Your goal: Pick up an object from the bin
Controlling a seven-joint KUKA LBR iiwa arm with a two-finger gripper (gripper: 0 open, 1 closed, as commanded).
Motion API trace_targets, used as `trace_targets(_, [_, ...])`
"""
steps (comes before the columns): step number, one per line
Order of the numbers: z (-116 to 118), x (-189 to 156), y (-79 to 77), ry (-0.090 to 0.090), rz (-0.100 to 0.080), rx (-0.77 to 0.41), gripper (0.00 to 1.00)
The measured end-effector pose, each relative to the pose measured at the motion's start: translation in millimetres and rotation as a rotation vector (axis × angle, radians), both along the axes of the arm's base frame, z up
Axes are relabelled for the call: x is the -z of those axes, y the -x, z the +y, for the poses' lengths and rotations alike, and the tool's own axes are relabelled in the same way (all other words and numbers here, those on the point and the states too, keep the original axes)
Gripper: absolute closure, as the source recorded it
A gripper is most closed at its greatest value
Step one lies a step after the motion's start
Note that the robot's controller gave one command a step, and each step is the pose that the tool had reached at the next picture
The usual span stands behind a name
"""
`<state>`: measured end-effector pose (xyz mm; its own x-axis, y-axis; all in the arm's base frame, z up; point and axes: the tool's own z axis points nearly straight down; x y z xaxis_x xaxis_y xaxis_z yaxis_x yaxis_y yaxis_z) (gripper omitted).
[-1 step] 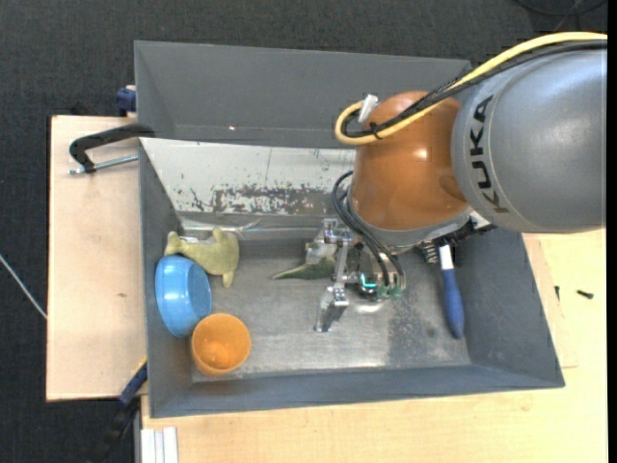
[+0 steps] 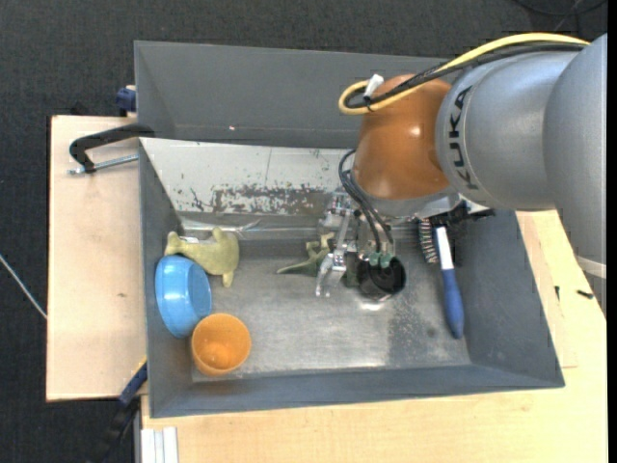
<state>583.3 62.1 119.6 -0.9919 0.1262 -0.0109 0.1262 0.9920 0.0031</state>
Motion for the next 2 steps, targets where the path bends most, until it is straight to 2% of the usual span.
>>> trace_targets(1, [-11.5,47.1,-18.4,0.000,0.000,-0.025,0.00])
trace_targets(2, [-11.5,42.6,-21.9,-0.001,-0.016,-0.024,1.00])
